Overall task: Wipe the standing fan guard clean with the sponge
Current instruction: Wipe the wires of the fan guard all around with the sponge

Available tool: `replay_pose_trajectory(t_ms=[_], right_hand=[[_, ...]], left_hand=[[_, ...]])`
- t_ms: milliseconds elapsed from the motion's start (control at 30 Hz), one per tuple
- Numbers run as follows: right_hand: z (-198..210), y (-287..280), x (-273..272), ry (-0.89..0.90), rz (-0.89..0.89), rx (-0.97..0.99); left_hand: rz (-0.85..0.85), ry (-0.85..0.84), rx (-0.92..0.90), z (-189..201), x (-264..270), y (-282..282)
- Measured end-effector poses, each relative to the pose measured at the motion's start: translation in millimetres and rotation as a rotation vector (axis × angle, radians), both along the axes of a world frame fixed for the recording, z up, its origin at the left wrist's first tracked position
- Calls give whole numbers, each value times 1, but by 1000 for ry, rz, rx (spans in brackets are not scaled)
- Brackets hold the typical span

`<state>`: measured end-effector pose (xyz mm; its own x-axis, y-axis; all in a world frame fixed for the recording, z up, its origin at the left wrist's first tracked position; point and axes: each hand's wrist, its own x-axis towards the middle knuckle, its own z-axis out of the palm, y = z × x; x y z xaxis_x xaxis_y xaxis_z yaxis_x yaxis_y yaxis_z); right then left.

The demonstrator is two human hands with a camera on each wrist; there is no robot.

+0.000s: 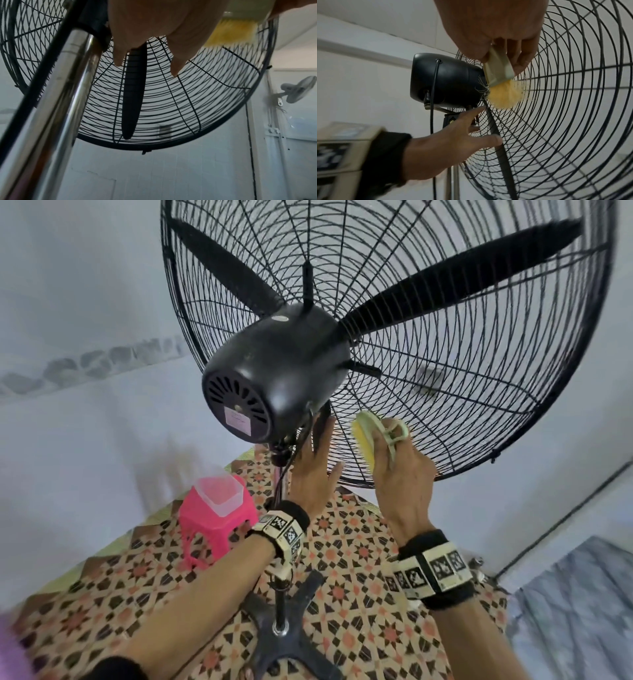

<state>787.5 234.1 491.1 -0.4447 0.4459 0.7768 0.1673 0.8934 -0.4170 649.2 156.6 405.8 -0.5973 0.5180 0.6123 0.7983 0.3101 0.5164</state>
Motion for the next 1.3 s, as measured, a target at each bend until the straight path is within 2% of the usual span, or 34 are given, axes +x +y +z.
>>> replay_pose_trajectory(t_ms=[233, 400, 533, 633, 733, 900, 1033, 1100, 1200, 1300], right_hand=[[-4, -1, 1, -84, 84, -104], [0, -2, 0, -33, 164, 150], [-1, -4, -15, 7, 116, 264], [-13, -8, -31, -106, 103, 290], [-27, -10, -39, -228, 180, 218], [-14, -11, -29, -60, 83, 168], [-25, -20, -38, -178, 97, 241], [-22, -23, -40, -148, 113, 204], [-16, -21, -33, -33, 45, 154], [-28, -18, -36, -95, 68, 192]], left_hand=[[175, -41, -156, 8, -4, 19], [152, -8, -49, 6, -13, 19], [151, 4, 8, 4, -16, 19], [134, 87, 44, 5, -17, 20], [159, 140, -67, 2, -23, 22], [161, 20, -37, 11, -15, 22], [185, 62, -77, 6, -18, 24], [165, 11, -38, 9, -17, 25], [173, -24, -2, 11, -15, 22], [196, 30, 17, 9, -12, 20]])
